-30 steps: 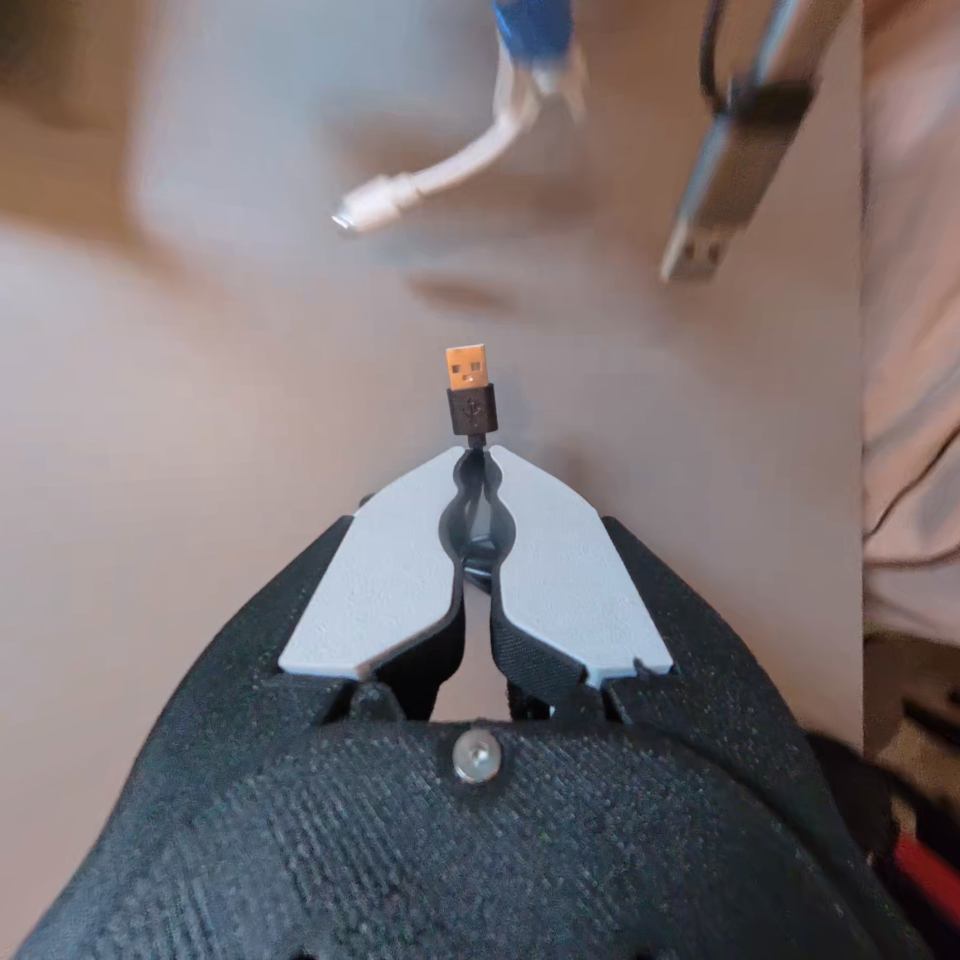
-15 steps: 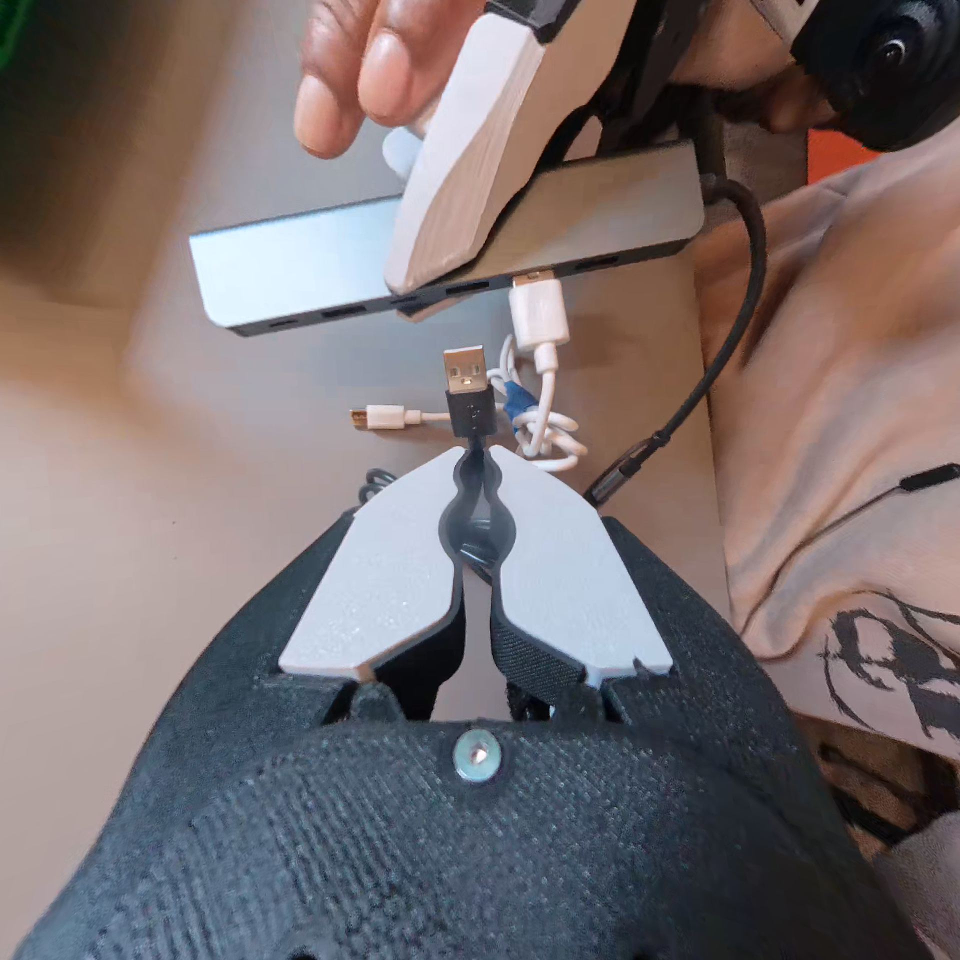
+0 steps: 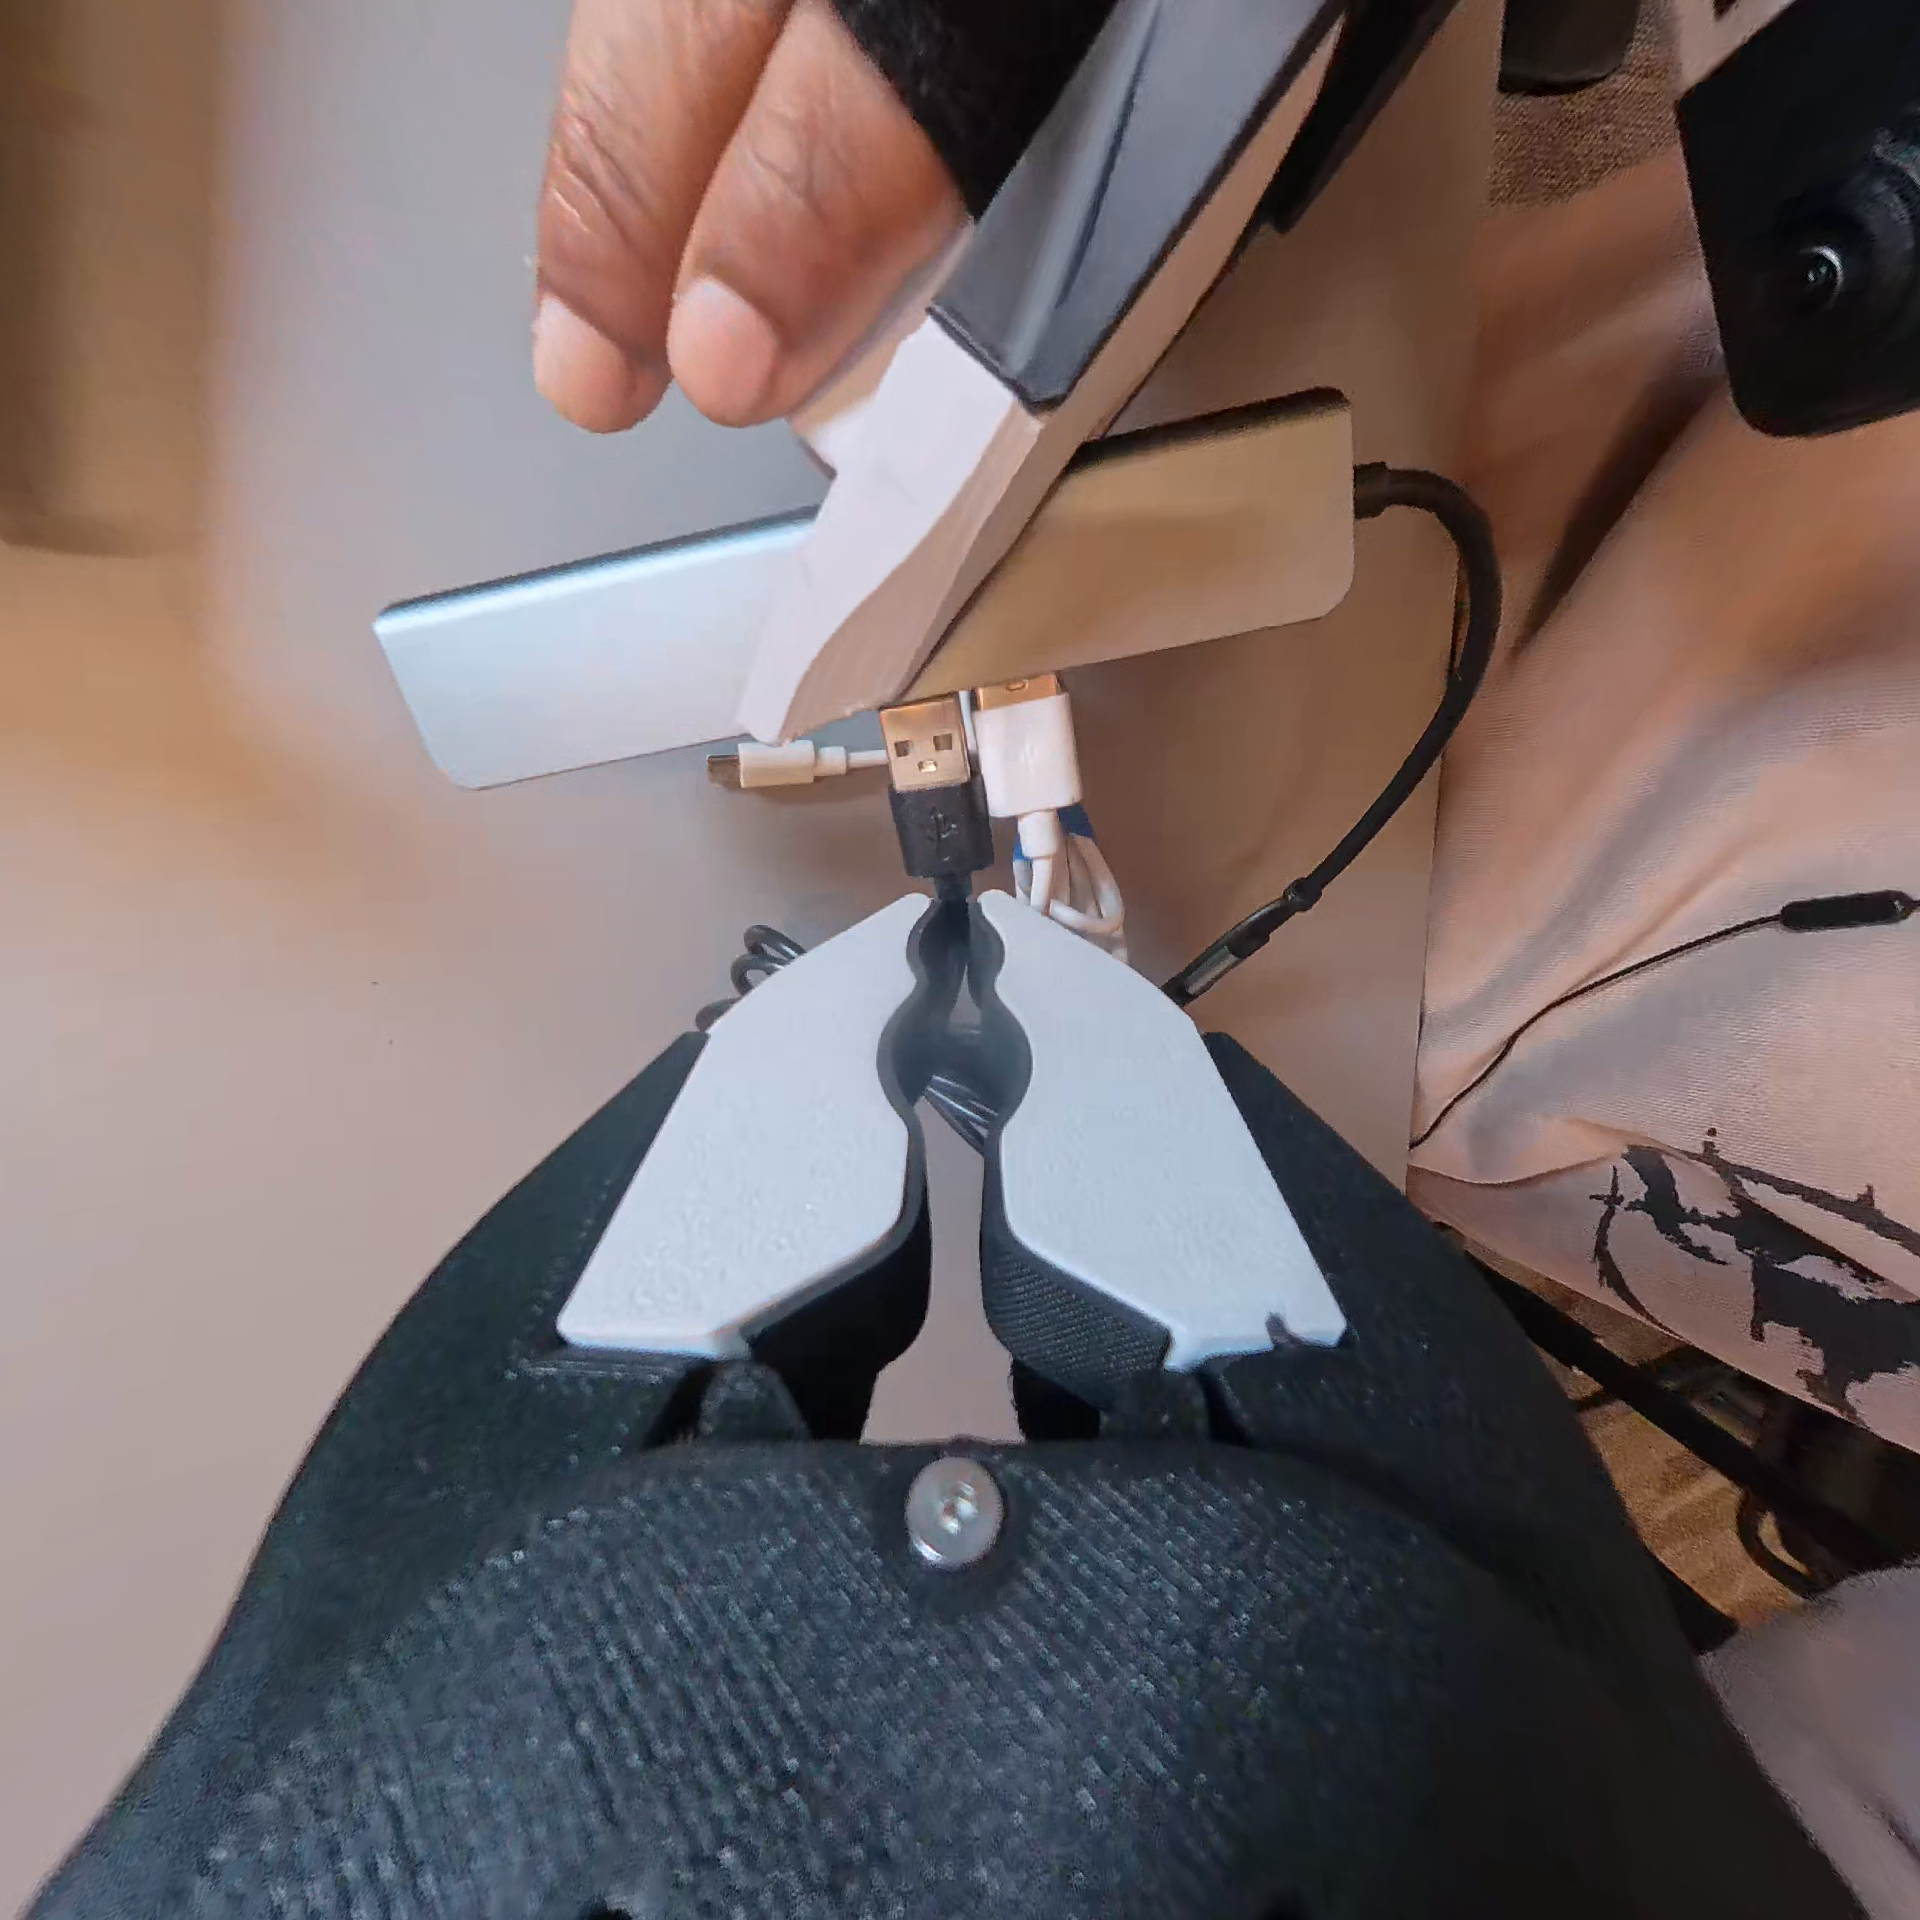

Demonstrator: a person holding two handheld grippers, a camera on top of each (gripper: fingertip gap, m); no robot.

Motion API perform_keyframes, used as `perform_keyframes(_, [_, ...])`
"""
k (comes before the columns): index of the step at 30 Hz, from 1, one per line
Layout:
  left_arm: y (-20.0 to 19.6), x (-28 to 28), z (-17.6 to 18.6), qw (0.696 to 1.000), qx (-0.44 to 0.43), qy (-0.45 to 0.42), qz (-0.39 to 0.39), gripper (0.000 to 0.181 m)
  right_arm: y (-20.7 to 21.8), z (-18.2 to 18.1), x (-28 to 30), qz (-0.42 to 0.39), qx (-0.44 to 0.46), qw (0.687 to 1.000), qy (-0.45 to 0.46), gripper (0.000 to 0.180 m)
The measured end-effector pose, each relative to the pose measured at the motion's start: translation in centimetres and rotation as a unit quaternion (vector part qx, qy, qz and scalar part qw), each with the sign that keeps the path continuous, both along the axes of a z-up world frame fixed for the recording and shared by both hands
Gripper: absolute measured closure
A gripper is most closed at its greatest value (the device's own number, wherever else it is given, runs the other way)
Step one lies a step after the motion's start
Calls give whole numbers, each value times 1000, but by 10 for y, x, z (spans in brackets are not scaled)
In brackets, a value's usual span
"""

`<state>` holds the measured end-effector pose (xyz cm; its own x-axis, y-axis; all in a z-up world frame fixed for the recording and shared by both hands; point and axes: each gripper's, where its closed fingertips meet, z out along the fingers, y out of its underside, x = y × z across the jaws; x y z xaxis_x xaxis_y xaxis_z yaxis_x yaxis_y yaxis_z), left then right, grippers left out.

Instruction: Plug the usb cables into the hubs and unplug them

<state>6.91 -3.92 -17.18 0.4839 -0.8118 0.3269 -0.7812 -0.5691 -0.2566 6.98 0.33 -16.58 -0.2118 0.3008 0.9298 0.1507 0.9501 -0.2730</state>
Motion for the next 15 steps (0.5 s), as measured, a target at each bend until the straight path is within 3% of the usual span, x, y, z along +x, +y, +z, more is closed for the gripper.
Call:
perform_keyframes(7, [-3,0,-1,998,-55,24,1,177,-2,2,1,-1,8,1000,2,168])
perform_keyframes(15, [-3,2,4,995,-56,74,-33,177,-7,5,4,17,-15,1000,2,168])
